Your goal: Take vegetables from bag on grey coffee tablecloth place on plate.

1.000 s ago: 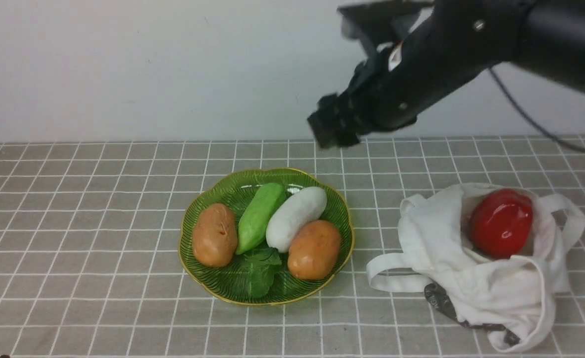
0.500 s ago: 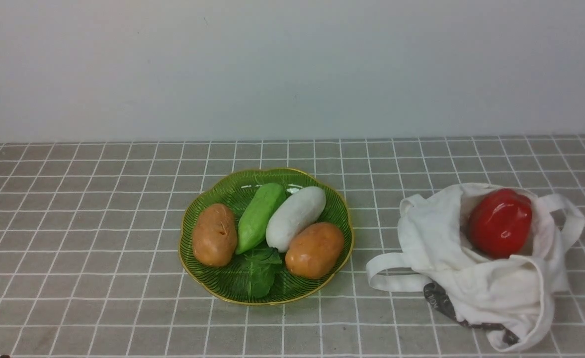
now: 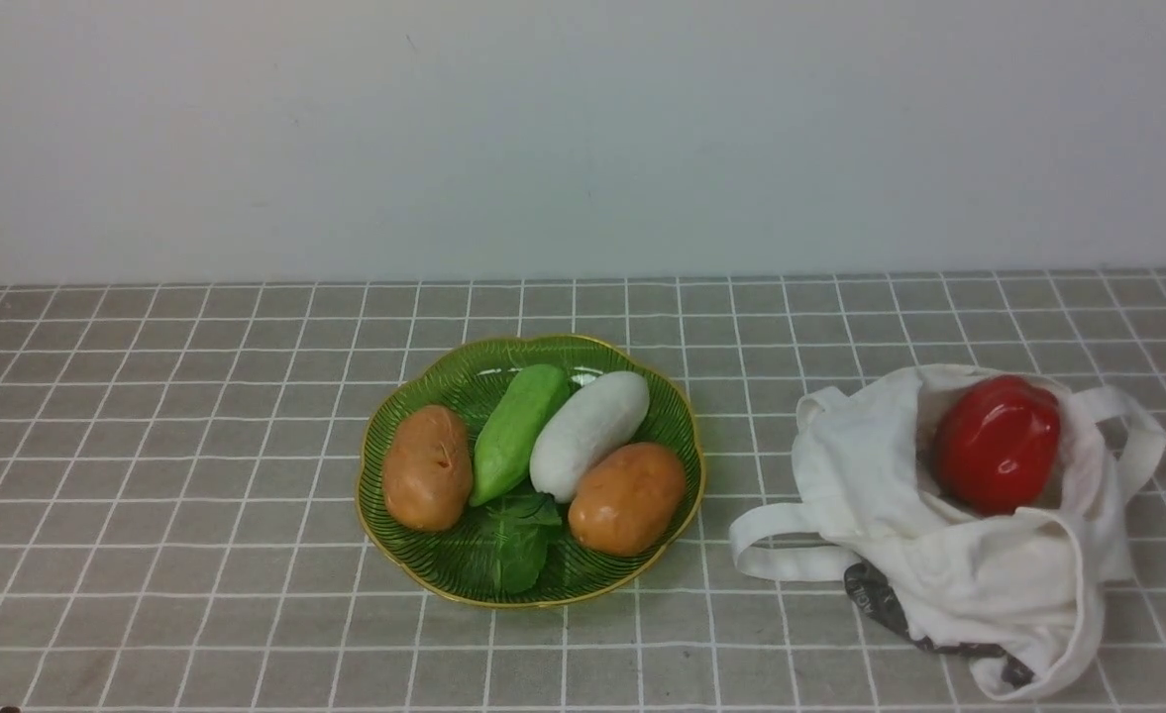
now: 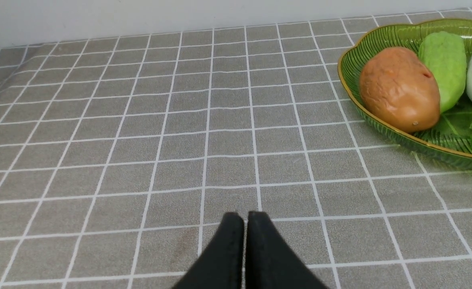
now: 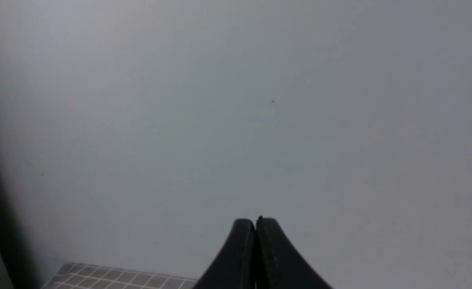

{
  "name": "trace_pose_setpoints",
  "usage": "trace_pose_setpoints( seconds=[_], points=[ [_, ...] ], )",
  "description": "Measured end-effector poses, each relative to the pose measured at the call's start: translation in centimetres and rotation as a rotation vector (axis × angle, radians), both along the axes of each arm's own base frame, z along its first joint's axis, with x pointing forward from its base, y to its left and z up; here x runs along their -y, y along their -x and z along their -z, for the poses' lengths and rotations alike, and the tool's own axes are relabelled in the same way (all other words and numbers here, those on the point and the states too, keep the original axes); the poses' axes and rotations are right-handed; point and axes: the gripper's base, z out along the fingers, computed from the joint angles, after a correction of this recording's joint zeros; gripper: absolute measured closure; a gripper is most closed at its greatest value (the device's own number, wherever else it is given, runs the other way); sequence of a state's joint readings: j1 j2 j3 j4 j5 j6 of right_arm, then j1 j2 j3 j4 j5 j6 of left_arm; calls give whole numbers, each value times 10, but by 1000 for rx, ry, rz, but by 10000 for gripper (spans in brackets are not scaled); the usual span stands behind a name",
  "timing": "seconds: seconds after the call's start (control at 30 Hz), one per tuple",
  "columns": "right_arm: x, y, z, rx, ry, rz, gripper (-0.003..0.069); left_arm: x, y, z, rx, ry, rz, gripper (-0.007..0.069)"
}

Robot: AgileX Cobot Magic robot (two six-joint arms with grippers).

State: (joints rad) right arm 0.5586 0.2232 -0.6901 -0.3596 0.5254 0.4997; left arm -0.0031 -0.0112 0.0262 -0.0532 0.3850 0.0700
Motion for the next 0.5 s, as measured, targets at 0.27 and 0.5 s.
trace_pose_setpoints(
  seconds=[0.27,0.5],
  points=[
    [-5,-7,21,-44,28,-4,673,0,0,0,0,0,0,629],
    [-4,-8,24,-58,47,8,673,0,0,0,0,0,0,629]
  ],
)
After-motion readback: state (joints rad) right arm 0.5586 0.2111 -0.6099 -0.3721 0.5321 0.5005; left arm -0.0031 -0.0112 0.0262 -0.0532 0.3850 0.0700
